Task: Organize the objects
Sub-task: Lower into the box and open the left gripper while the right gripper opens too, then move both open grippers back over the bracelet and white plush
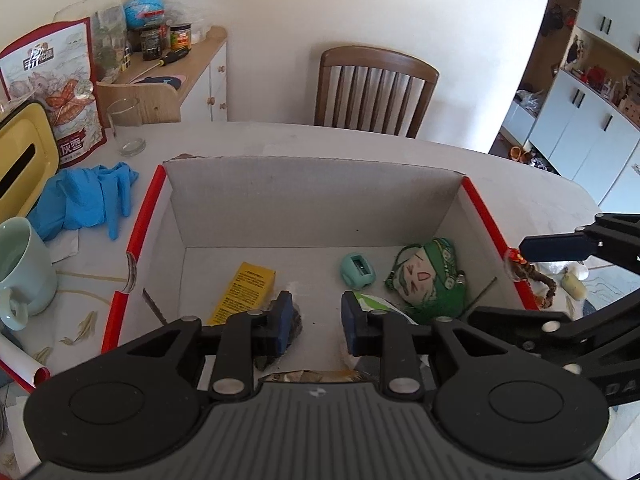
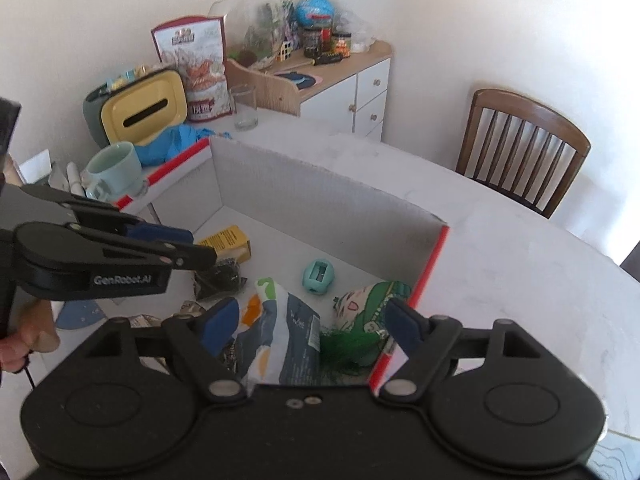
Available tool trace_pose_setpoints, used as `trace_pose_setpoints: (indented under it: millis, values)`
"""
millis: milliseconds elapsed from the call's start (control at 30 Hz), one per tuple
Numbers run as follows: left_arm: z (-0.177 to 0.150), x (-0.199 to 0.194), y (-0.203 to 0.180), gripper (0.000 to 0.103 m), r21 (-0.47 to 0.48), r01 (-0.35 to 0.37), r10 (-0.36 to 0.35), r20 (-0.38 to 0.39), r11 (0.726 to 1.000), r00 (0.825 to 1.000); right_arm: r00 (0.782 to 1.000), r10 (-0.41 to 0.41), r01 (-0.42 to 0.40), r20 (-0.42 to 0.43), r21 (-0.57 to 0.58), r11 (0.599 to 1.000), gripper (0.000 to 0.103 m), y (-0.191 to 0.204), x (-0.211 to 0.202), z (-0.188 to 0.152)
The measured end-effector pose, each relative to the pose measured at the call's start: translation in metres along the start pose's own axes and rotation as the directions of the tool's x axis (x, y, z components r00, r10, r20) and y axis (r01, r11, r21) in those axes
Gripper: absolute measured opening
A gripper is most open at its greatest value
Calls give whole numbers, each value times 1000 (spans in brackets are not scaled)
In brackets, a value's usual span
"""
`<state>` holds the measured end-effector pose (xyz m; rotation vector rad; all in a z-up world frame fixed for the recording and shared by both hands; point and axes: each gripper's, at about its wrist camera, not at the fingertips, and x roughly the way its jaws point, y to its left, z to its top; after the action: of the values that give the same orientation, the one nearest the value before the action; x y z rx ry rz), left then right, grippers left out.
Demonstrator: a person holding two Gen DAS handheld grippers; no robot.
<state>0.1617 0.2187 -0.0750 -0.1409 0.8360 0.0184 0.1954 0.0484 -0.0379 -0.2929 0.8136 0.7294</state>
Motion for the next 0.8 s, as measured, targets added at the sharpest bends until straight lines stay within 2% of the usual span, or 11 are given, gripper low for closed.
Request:
trace_pose_setpoints:
  millis: [233, 267, 333, 367, 400, 533, 800]
  values:
    - [0, -12, -8, 31, 11, 9, -9, 8, 1000, 1000, 999, -2, 1, 41, 31, 1000, 80, -3, -27, -7]
    - [0, -14, -10, 34, 14, 11, -11, 11, 1000, 1000, 999, -3, 1, 47, 36, 999, 80, -3, -31, -8]
    - [0, -21, -14, 47, 22, 11, -11, 22, 1000, 1000, 998, -4, 1, 57, 52, 999, 80, -4, -38, -11]
    - [0, -24, -16, 57, 27, 9, -9, 33, 1000, 999, 998, -5, 1, 62, 61, 998, 80, -4, -41, -12]
    - [0, -28, -18, 61, 34, 7, -8, 44, 999, 999, 998, -5, 0, 68, 68, 998, 81, -4, -45, -14]
    - [1, -43, -28, 61, 64, 16, -20, 68, 998, 997, 996, -15, 6, 89, 96, 995, 82, -6, -59, -21]
    - [1, -70, -48, 73, 90, 17, -25, 95, 996, 995, 990, -39, 19, 137, 143, 990, 90, -11, -95, -38]
